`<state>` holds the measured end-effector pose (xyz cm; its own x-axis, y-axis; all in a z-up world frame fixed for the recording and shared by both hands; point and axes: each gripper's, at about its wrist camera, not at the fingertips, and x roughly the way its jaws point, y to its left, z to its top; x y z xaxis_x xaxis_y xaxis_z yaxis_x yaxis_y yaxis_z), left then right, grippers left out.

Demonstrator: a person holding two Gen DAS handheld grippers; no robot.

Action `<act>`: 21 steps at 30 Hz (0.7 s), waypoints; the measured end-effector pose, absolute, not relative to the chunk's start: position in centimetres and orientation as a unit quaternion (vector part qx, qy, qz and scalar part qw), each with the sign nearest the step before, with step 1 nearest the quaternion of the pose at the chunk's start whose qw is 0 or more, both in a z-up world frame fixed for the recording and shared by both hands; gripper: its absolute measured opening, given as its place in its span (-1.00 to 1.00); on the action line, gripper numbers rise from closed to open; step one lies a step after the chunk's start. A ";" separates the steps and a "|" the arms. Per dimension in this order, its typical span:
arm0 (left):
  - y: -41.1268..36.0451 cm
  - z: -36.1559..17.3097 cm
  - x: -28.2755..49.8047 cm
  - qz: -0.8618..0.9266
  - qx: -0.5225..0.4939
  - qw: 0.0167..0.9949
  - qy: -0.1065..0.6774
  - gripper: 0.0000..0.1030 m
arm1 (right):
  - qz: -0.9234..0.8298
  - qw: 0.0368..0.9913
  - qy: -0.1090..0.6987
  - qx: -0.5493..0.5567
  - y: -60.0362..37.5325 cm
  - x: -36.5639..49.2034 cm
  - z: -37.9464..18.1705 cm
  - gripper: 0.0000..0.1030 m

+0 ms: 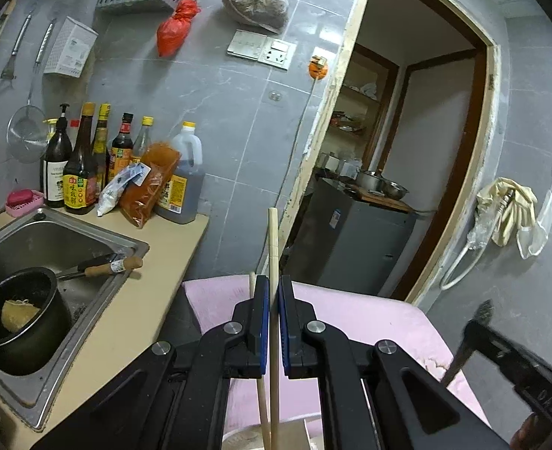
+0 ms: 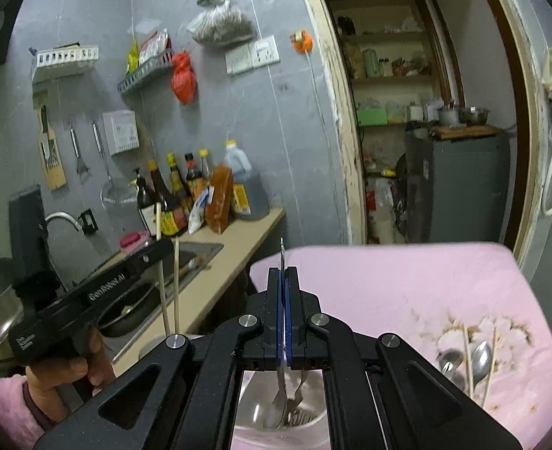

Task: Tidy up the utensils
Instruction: 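Carry the chopstick with the left tool while the right tool carries the spoon to the caddy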

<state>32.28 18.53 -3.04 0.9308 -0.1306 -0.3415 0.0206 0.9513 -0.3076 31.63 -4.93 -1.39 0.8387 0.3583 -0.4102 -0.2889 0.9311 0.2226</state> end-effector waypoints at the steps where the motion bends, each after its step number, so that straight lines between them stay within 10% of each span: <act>1: 18.5 -3.3 32.0 -0.044 -0.150 0.971 0.180 -0.90 | 0.170 0.955 0.232 0.076 -4.7 31.8 -1.8 -0.97; 21: 17.4 -4.5 30.3 -0.065 -0.111 0.968 0.216 -0.88 | 0.190 0.935 0.282 0.100 -4.8 31.9 -4.7 -0.94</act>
